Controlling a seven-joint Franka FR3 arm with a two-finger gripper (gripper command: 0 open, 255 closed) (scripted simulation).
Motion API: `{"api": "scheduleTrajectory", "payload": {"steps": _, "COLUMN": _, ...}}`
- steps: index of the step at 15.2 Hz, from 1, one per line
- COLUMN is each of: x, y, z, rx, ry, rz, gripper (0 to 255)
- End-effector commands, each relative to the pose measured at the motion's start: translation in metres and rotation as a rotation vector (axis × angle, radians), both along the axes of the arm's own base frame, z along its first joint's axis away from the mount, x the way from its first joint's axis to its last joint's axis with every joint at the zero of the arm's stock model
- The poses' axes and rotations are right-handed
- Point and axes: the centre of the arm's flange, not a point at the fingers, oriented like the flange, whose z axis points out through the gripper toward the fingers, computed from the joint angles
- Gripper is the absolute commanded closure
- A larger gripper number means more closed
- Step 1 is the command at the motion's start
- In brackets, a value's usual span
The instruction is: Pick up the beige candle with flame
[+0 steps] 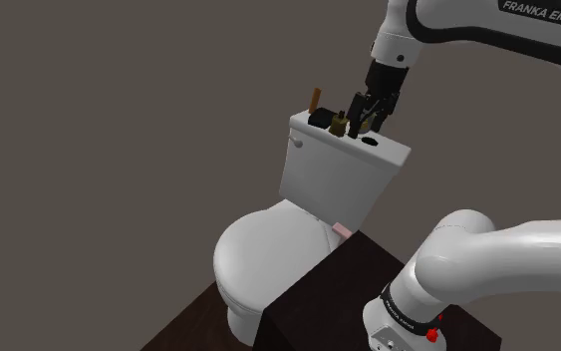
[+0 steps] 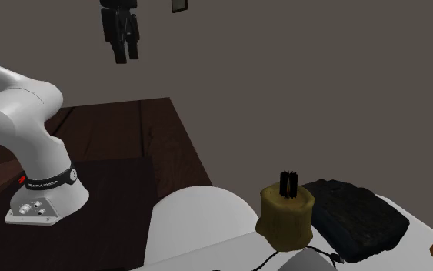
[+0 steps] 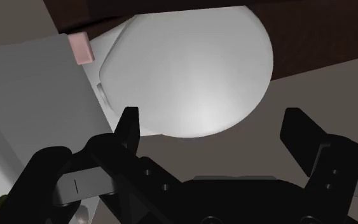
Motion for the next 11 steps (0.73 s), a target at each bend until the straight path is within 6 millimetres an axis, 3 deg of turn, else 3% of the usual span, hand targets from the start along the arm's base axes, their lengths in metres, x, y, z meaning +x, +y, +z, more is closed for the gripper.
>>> {"api": "scheduleTrajectory", "payload": {"steps": 1, "x": 0.000, "y": 0.000, "z": 0.000, "rx": 0.000, "ry": 0.000, "rz": 0.000, "gripper": 0}}
{"api": "scheduleTrajectory", "payload": {"steps": 11, "x": 0.079, "y": -0.095, "z": -0.034, "rx": -0.034, "ry": 0.001, "rz": 0.004, "gripper": 0}}
